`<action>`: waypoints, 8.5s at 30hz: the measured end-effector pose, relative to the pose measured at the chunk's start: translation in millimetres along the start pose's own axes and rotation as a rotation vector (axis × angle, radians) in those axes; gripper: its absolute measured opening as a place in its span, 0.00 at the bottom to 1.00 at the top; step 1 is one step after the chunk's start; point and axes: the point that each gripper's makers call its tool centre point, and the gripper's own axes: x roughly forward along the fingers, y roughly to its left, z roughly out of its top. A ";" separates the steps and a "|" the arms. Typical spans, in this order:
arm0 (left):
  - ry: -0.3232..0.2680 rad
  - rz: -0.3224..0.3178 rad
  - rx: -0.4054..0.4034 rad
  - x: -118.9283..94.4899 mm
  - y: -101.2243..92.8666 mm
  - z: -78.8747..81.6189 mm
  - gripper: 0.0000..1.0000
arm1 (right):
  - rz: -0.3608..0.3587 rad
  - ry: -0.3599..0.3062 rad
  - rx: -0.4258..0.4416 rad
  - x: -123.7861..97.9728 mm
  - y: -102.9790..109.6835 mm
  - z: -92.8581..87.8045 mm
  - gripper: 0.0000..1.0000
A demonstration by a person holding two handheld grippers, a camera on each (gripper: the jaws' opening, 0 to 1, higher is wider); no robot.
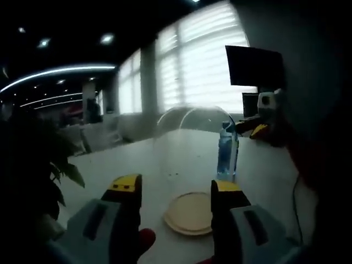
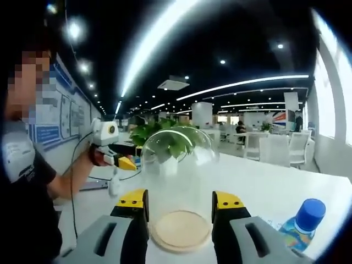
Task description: Open the cover put in the Mizone put the cover back on
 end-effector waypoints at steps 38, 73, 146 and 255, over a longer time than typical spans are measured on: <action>-0.020 -0.085 -0.017 9.6 -5.6 -0.9 0.54 | 0.038 -0.046 -0.071 8.1 3.8 19.2 0.48; -0.110 -0.309 -0.075 40.1 -12.3 13.0 0.55 | 0.163 -0.065 0.061 55.4 -11.9 15.7 0.65; -0.145 -0.429 -0.125 55.2 -21.1 -4.7 0.62 | 0.304 -0.015 0.076 81.3 -3.0 -21.1 0.78; -0.131 -0.344 0.003 92.9 -45.0 -14.4 0.86 | 0.322 -0.049 0.110 101.4 13.9 -19.1 0.90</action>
